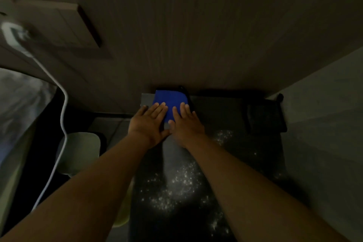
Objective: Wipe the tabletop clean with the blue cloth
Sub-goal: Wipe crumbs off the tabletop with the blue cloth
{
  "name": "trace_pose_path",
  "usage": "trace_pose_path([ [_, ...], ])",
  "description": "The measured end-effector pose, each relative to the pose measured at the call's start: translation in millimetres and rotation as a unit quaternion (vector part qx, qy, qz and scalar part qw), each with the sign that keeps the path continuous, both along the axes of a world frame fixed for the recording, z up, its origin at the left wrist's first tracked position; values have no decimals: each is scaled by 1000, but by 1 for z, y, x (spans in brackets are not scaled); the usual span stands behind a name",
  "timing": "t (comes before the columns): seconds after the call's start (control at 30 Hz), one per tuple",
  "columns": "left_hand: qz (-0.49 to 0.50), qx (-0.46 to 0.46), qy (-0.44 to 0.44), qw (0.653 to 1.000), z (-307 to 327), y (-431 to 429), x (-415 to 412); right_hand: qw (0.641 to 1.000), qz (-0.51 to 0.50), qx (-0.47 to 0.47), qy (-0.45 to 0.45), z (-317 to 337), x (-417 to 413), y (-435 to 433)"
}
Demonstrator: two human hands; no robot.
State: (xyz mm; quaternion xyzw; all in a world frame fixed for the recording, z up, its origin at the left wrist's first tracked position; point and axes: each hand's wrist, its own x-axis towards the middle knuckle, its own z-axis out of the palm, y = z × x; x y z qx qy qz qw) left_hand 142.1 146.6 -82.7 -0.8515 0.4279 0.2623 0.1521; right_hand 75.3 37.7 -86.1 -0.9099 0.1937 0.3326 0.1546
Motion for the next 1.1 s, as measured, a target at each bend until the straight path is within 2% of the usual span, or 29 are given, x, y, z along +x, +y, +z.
trace_pose_path([
  [0.27,46,7,1,999,0,33,14,1000,14,-10,13,1,33,35],
  [0.4,76,-18,21,997,-2,30,13,996,60,-63,11,1,29,33],
  [0.5,83,-25,28,996,-2,27,12,989,102,-105,-30,0,26,32],
  [0.63,73,-45,8,996,-1,22,10,995,73,-46,-58,-2,29,36],
  [0.77,74,-106,-7,992,-8,28,10,996,68,-6,-56,-3,26,29],
  [0.93,91,-106,57,989,-16,33,10,994,101,17,-32,-1,21,19],
  [1.1,75,-92,71,990,-17,41,8,990,142,-2,-15,0,18,18],
])
